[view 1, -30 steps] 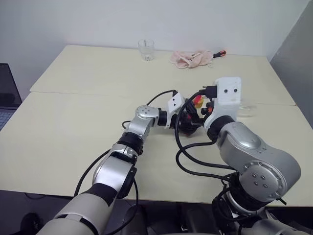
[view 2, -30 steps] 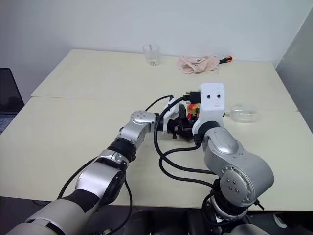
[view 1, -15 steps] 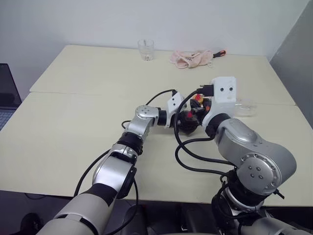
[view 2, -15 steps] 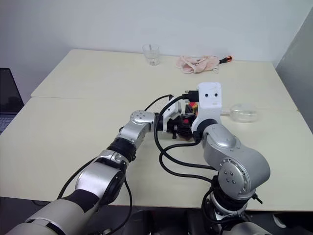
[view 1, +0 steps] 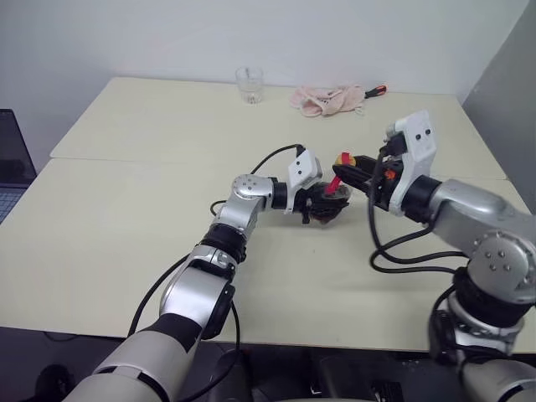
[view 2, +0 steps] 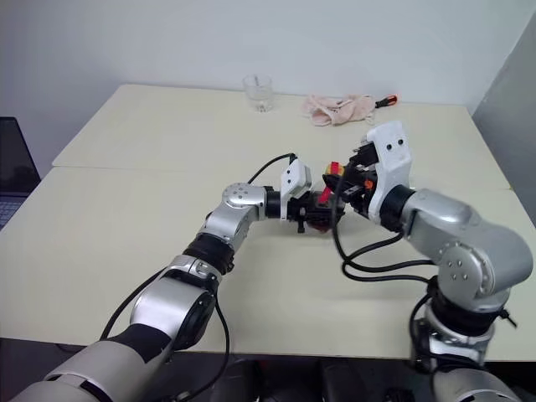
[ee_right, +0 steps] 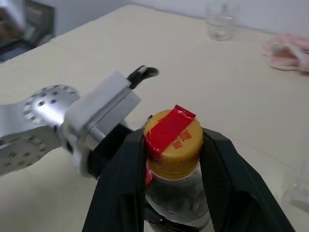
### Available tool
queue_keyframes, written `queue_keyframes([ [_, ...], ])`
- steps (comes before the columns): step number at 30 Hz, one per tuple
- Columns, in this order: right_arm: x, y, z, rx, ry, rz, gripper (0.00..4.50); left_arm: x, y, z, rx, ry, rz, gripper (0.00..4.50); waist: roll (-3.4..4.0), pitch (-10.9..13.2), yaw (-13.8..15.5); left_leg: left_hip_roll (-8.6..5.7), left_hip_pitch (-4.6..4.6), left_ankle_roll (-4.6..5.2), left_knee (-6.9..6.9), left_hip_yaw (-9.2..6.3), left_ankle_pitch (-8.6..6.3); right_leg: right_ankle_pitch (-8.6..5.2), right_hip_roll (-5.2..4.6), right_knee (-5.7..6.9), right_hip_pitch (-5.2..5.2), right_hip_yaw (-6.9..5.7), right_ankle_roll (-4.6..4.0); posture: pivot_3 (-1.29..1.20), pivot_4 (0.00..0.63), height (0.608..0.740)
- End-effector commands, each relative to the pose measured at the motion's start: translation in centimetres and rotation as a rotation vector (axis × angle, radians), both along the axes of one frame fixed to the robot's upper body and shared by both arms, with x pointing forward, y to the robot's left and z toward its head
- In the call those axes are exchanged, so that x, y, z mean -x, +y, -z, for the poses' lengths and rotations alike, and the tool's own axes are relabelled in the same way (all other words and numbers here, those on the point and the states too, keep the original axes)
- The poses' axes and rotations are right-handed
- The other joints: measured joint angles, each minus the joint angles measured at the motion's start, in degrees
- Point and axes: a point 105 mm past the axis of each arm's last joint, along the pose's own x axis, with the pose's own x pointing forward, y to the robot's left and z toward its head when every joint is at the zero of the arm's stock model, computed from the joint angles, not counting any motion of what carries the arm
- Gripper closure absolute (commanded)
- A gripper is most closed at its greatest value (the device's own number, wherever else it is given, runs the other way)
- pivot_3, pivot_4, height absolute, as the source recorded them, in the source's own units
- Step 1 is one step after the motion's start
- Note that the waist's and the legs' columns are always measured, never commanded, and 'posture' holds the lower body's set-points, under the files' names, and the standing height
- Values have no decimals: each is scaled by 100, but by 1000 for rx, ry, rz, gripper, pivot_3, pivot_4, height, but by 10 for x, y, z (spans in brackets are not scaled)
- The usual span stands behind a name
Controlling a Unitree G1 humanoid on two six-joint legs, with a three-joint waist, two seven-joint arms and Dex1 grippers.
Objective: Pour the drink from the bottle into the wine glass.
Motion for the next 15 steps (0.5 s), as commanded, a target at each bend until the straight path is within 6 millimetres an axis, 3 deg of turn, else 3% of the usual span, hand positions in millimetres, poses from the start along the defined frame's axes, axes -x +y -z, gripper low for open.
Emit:
queue_keyframes([
  [1, 23, 27, -16, -62, -73, -413, 3259, 0, -1, -6, 14, -12, -6, 3202, 0, 0, -4, -3, 1, 1, 0, -2, -1, 0, 1, 0, 0, 2, 0, 0, 150, 740],
  [5, 9, 23, -8, -32, -67, -554, 3259, 4, -1, -4, 20, -7, -8, 3228, 7, 5, -8, -10, 5, 2, 2, -8, -1, 0, 2, 5, 0, 7, 1, 0, 150, 740],
  [9, 2, 19, 14, 48, -29, -586, 3259, 5, 2, -3, 23, -6, -14, 3234, 9, 7, 14, -11, 5, 2, 4, -8, -1, 0, 0, 7, 0, 7, 2, 0, 150, 740],
  [12, 4, 16, 13, 48, -37, -566, 3259, 2, 7, -3, 20, -11, -36, 3240, 14, 11, 47, -17, 2, 1, 5, -7, -1, -1, -8, 7, 0, 6, 4, 0, 150, 740],
  [15, 12, 14, 0, 7, -61, -545, 3259, 1, 10, 0, 9, -13, -49, 3241, 14, 11, 76, -25, 2, 1, 5, -5, -1, 0, -19, 7, 1, 8, 3, 0, 150, 740],
])
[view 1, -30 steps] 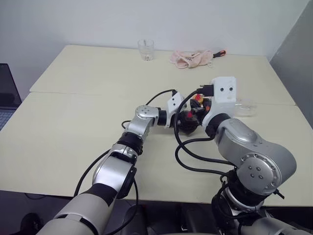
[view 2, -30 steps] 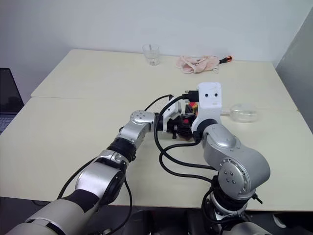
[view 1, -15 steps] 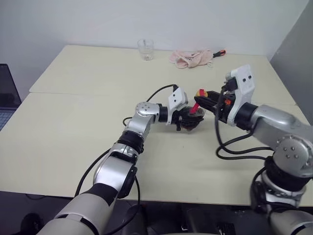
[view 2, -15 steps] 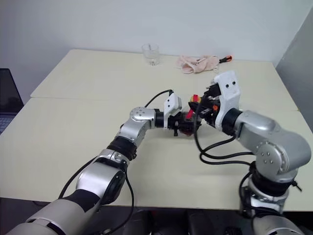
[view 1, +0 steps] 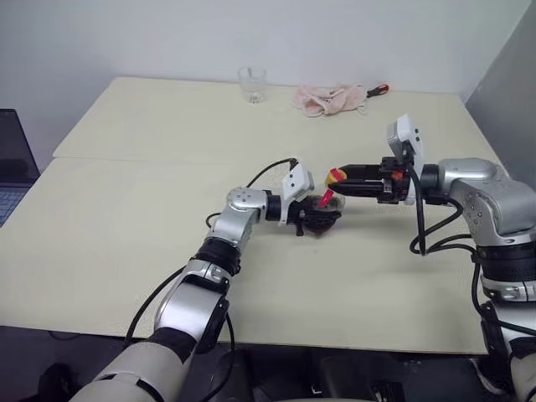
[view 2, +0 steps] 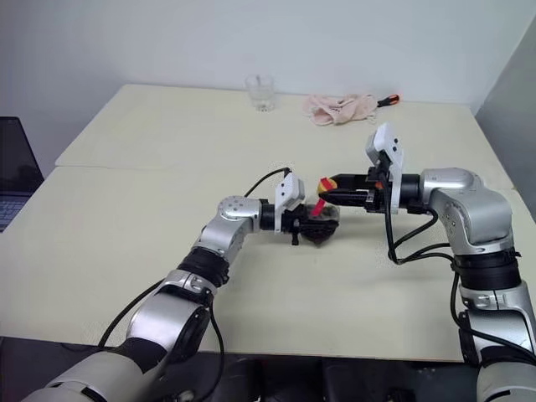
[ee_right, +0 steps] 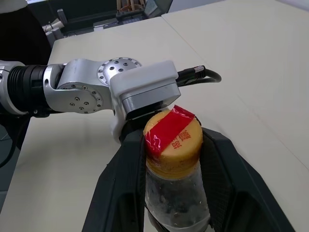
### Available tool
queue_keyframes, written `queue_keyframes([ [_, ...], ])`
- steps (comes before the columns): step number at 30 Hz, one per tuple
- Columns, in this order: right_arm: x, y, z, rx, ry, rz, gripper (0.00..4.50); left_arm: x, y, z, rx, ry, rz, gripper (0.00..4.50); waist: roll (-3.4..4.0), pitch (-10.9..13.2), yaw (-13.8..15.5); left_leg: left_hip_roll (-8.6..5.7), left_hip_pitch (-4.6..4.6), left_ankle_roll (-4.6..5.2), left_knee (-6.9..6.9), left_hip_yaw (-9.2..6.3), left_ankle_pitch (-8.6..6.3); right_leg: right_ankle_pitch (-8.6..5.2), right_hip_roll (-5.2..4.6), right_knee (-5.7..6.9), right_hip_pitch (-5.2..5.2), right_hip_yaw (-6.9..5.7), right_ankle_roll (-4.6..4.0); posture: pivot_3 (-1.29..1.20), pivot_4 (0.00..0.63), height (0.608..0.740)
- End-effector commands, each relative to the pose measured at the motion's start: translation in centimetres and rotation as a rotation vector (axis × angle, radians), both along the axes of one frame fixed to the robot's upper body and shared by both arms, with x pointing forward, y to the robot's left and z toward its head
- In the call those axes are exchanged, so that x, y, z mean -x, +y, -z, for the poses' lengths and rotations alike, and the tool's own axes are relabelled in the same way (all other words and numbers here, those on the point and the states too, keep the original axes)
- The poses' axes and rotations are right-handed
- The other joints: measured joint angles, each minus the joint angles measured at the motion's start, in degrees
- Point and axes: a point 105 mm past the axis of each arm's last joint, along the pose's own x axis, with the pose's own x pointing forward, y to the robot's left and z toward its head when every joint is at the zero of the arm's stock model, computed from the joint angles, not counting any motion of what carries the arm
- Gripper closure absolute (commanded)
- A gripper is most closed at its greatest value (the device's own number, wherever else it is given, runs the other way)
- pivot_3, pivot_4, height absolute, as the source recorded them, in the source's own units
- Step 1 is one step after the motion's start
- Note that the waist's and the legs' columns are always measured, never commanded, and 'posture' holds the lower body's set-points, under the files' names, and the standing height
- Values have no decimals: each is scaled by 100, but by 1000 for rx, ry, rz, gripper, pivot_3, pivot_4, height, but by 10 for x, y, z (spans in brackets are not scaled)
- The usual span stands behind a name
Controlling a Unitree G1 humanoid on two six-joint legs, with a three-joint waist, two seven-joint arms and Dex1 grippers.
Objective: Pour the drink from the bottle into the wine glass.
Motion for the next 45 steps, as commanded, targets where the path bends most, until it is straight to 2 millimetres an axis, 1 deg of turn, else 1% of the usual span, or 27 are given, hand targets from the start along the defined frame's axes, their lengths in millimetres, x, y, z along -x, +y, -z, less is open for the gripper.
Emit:
queue_keyframes([
  [1, 35, 16, -25, -85, -43, -151, 3259, -7, 2, -17, 17, -67, -37, 3241, 0, 0, 20, -1, 0, 0, 0, 0, 0, 0, -2, 0, 0, 0, 0, 0, 150, 740],
  [3, 46, 15, -35, -116, -56, -136, 3259, -7, 4, -16, 15, -67, -45, 3242, 1, 0, 44, -2, -1, -1, 0, 1, 0, 2, -5, 1, 1, -1, -3, 0, 150, 740],
  [5, 56, 14, -45, -145, -83, -117, 2524, -7, 5, -16, 13, -66, -46, 3257, 1, 1, 49, -2, 0, -1, 0, 1, 0, 6, -7, 0, 3, -1, -10, 0, 150, 740],
  [6, 61, 14, -50, -165, -94, -109, 2235, -8, 4, -16, 12, -66, -46, 3265, 1, 0, 46, -2, 0, -1, 0, 0, 0, 6, -7, 1, 3, -1, -11, 0, 150, 740],
  [8, 68, 14, -55, -193, -104, -83, 1502, -7, 3, -14, 10, -64, -45, 3277, 1, 0, 47, -3, 2, -1, 0, -1, 0, 6, -7, 5, 3, -1, -11, 0, 150, 740],
  [10, 73, 15, -58, -210, -106, -57, 746, -8, 1, -13, 6, -61, -43, 3279, 6, -2, 36, -4, 7, -1, 1, -3, 0, 6, -7, 8, 6, 0, -11, 0, 150, 740],
  [11, 76, 15, -58, -216, -105, -50, 437, -8, 1, -13, 5, -61, -43, 3292, 5, -2, 24, -6, 11, 0, 0, -4, 0, 3, -7, 8, 9, 1, -5, 0, 150, 740],
  [12, 78, 13, -57, -217, -107, -19, 18, -8, 0, -12, 3, -59, -44, 3314, 5, -1, 24, -5, 10, 0, 0, -11, 0, -8, -5, 9, 10, -2, 14, 0, 150, 740],
  [15, 79, 9, -55, -216, -120, 72, 0, -9, -1, -11, 0, -57, -45, 3315, 4, -2, 65, -6, 4, 0, 3, -20, 0, -8, -7, 8, 12, -5, 15, 0, 150, 740],
  [16, 73, 6, -54, -207, -134, 159, 0, -10, -1, -12, 0, -57, -45, 3315, 5, -2, 76, -10, 3, 0, 4, -19, 0, -8, -11, 8, 12, -5, 15, 0, 150, 740],
  [18, 58, 0, -58, -222, -180, 374, 0, -11, -1, -13, 5, -60, -48, 3315, 4, -2, 75, -14, 4, 0, 4, -16, 0, -7, -17, 9, 12, -5, 17, 0, 150, 740],
  [19, 52, -2, -59, -227, -188, 460, 0, -12, -2, -14, 8, -62, -52, 3315, 5, -2, 68, -15, 4, 0, 4, -15, 0, -6, -18, 9, 11, -4, 19, 0, 150, 740],
  [20, 50, -3, -59, -231, -189, 509, 0, -13, -2, -15, 11, -64, -55, 3315, 5, -2, 68, -15, 4, 0, 4, -15, 1, -5, -19, 10, 10, -2, 20, 0, 150, 740],
  [22, 53, 4, -55, -217, -177, 543, 0, -13, -2, -15, 16, -64, -59, 3315, 5, -2, 73, -15, 2, -1, 4, -18, 1, -5, -21, 10, 10, -1, 21, 0, 150, 740],
  [24, 52, 11, -46, -207, -156, 631, 0, -14, -2, -16, 22, -64, -65, 3319, 5, -2, 65, -14, 3, -1, 1, -17, 1, -5, -21, 10, 9, 0, 20, 0, 150, 740],
  [31, 50, 29, -30, -276, -37, 800, 0, -16, -7, -17, 31, -68, -68, 3341, 6, -3, 74, -12, -6, -1, 2, -30, 1, -5, -20, 10, 7, 1, 18, 0, 150, 740],
  [35, 36, 14, -23, -355, 63, 987, 0, -15, -10, -17, 36, -68, -60, 3341, 6, -3, 74, -18, -7, 0, 4, -30, 1, -6, -26, 9, 9, -4, 19, 0, 150, 740],
  [39, 33, 14, -19, -349, 82, 1009, 0, -14, -11, -17, 34, -68, -53, 3341, 6, -3, 73, -20, -8, 0, 4, -27, 1, -5, -29, 8, 8, -12, 19, 0, 150, 740],
  [45, 28, 24, -14, -329, 120, 996, 0, -16, -8, -17, 33, -70, -64, 3341, 6, -3, 46, -18, -8, 0, 0, -43, 1, -5, -21, 8, 7, -11, 16, 0, 150, 740],
])
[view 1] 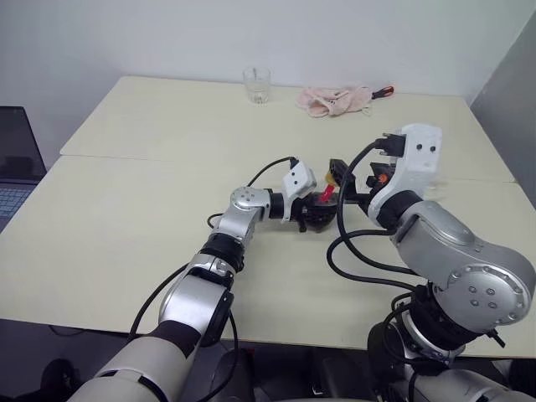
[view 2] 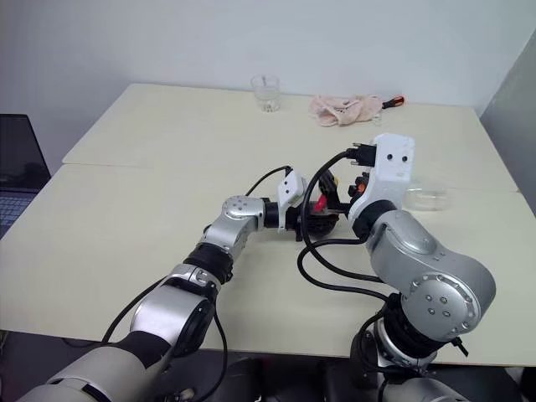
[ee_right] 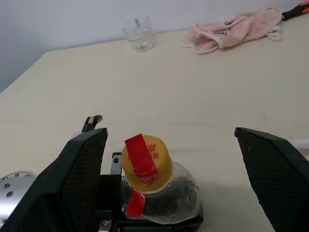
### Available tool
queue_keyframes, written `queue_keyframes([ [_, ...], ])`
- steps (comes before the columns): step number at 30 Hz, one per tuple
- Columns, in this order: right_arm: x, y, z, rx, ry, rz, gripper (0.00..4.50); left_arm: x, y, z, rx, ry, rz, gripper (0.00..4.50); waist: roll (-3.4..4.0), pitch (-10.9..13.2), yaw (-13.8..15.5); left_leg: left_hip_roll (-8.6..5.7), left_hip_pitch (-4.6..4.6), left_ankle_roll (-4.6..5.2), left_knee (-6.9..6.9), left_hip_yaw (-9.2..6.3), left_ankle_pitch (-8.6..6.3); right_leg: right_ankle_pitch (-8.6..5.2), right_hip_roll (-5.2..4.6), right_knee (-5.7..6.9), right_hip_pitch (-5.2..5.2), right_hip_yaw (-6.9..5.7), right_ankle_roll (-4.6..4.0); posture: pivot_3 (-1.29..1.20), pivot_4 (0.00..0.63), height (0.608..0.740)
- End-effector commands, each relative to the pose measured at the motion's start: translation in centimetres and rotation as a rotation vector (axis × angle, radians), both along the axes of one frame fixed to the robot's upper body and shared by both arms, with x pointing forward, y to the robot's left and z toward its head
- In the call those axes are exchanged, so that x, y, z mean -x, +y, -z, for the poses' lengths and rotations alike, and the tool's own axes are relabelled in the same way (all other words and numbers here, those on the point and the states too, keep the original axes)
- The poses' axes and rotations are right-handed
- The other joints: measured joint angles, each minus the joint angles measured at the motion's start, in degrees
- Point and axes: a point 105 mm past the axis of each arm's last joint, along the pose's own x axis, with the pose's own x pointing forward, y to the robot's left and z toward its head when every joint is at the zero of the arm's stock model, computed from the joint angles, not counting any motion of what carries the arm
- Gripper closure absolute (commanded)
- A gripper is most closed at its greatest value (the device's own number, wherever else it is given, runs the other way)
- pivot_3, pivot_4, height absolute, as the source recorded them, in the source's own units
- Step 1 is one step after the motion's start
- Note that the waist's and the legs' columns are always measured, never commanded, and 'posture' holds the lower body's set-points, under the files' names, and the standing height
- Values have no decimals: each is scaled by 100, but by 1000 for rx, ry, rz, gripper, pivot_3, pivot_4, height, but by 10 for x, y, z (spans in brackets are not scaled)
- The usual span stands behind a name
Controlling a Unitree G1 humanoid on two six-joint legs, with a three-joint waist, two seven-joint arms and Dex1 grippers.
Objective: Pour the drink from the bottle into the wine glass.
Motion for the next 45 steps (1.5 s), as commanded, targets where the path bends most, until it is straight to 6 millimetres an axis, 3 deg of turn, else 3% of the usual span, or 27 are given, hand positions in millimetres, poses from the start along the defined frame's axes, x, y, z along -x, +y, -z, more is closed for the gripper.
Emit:
queue_keyframes([
  [1, -1, 7, -4, 16, -11, -16, 0, -3, -4, -22, 33, -71, 13, 3341, 0, 0, -3, 0, -1, 0, 0, -3, 0, 0, 0, 0, 0, 0, 0, 0, 150, 740],
  [10, -7, 14, 2, -9, 38, -25, 0, -4, -2, -21, 31, -71, 1, 3341, 0, 0, -14, -1, -4, 0, 1, -13, 0, 0, 0, 0, 1, -3, 1, 0, 150, 740],
  [13, -9, 12, 3, -14, 47, -21, 568, -4, -1, -21, 31, -73, 0, 3341, 0, 0, -15, -1, -4, 0, 1, -14, 0, -1, 0, -1, 0, -5, 1, 0, 150, 740],
  [21, -11, 13, 2, -27, 43, -31, 3219, -5, 0, -23, 31, -79, -7, 3341, 0, 0, -17, -1, -4, 0, 1, -15, 0, 0, 0, 0, 1, -8, 1, 0, 150, 740],
  [26, -21, 8, -7, 48, -9, -151, 3279, -5, 0, -23, 34, -79, -11, 3342, 0, 0, -40, -1, -3, 0, 2, -15, 0, 0, 0, 1, 0, -9, 1, 0, 150, 740],
  [30, -10, 15, -27, 161, -197, -571, 3279, -4, -2, -25, 49, -74, -6, 3363, 0, 1, -9, -9, -7, 1, 4, -8, 0, 0, -6, -7, 5, -21, 2, 0, 150, 740],
  [34, -13, 1, -16, 389, -248, -918, 3279, -1, -4, -24, 63, -68, 6, 3366, 2, 2, 5, -21, -12, 6, 0, -1, -3, -2, -15, -36, 10, -27, 12, 0, 150, 740],
  [39, -35, -7, -21, 474, -283, -1081, 3279, 4, -4, -24, 72, -69, 11, 3367, 4, 5, -120, -19, 0, 16, 1, -24, -9, 12, 14, -34, 10, 5, -11, 0, 150, 740],
  [45, -33, -7, -20, 480, -262, -1179, 3279, 3, 4, -25, 67, -69, -11, 3368, 10, 8, -71, -16, 1, 15, 1, -63, -9, 12, 31, -13, 5, -5, -18, 0, 150, 740],
])
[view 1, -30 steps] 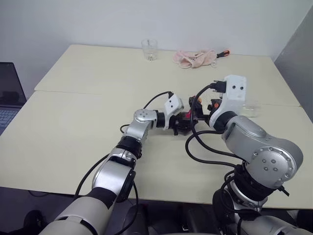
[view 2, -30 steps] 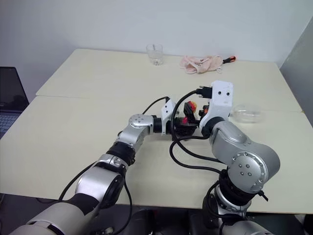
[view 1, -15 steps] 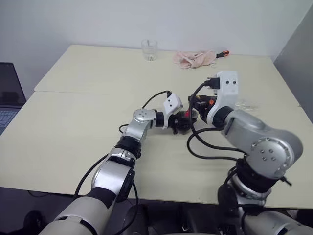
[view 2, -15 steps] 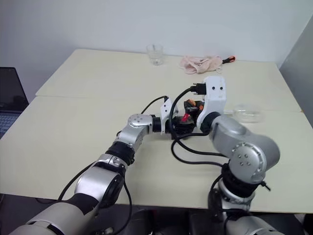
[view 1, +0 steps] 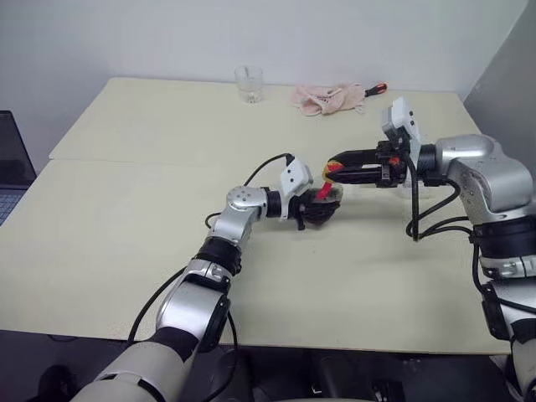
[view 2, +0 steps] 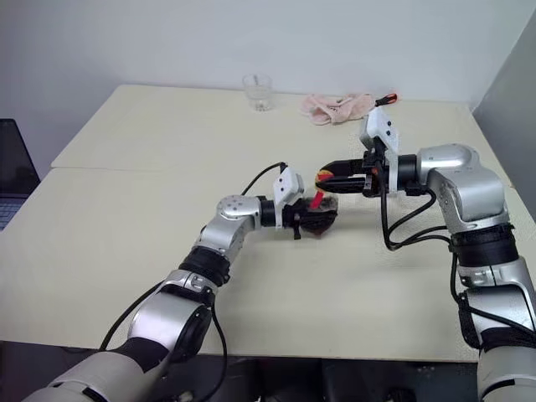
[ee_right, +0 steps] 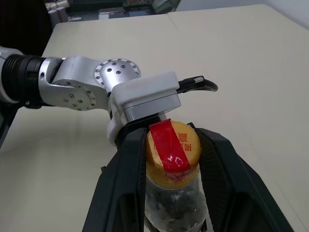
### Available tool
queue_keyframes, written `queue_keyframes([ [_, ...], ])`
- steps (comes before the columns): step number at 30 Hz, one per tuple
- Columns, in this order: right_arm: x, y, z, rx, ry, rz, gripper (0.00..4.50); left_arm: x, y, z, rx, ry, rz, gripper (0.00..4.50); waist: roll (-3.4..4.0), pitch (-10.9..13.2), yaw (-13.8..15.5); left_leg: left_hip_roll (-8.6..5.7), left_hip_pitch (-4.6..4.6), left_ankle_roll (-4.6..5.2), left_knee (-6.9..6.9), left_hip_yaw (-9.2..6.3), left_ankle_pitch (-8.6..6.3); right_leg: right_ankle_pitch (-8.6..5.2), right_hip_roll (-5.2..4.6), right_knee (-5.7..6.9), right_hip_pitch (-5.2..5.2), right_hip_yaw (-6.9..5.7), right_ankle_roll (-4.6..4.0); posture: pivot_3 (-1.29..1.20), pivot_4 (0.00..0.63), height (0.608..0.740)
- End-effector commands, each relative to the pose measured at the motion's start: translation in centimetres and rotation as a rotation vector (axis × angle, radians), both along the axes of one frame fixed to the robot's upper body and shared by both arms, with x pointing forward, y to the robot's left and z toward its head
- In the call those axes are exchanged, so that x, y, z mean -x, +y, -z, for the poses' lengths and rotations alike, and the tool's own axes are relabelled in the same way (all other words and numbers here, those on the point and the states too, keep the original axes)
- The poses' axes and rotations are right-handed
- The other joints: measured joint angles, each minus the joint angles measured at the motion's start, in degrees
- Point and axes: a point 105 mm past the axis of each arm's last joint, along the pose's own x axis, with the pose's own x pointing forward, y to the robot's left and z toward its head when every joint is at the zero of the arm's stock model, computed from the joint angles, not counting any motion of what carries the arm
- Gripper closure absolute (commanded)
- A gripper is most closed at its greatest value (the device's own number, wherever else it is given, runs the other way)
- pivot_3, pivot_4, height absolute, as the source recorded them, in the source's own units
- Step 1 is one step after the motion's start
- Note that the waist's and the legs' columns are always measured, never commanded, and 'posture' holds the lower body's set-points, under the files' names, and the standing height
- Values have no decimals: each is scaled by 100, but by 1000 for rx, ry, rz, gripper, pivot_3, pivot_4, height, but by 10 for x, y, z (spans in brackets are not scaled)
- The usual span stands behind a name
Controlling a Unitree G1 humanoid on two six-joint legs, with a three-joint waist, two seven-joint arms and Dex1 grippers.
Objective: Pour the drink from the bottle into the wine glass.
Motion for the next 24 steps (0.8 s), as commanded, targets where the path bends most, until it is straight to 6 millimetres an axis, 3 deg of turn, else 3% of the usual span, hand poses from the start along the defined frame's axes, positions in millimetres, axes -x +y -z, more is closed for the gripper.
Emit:
queue_keyframes([
  [1, 16, 5, -16, -15, -29, -90, 3279, 0, -1, -17, 31, -43, 5, 3368, 0, 0, 33, 0, 0, 0, 2, 0, 0, 0, -1, 1, 1, 0, 0, 0, 150, 740],
  [2, 18, 4, -18, -21, -29, -89, 3279, 0, -1, -16, 30, -42, 4, 3368, 1, 1, 45, -1, 0, -1, 3, 3, 0, 0, -5, 2, 1, 1, 0, 0, 150, 740],
  [11, 45, -4, -63, -172, -54, -57, 34, 2, -5, -14, 21, -31, 23, 3385, 3, 2, 113, -1, 2, -2, 9, 2, 0, 0, -10, 13, 2, -3, -1, 0, 150, 740],
  [18, 27, -29, -68, -156, -133, 331, 0, 2, -7, -15, 19, -33, 28, 3385, 3, 2, 124, -2, 2, -2, 11, 4, 0, 1, -12, 13, 2, 1, -1, 0, 150, 740],
  [21, 36, -19, -65, -167, -126, 436, 0, -1, -3, -15, 16, -36, 15, 3385, 3, 2, 119, -2, 3, -2, 8, 4, 1, 1, -11, 14, 0, 6, -1, 0, 150, 740],
  [24, 48, -4, -44, -155, -109, 600, 0, -2, -1, -13, 10, -35, 6, 3385, 6, -1, 102, 7, 4, -3, 3, -13, 1, 0, -2, 20, -5, 15, -2, 0, 150, 740],
])
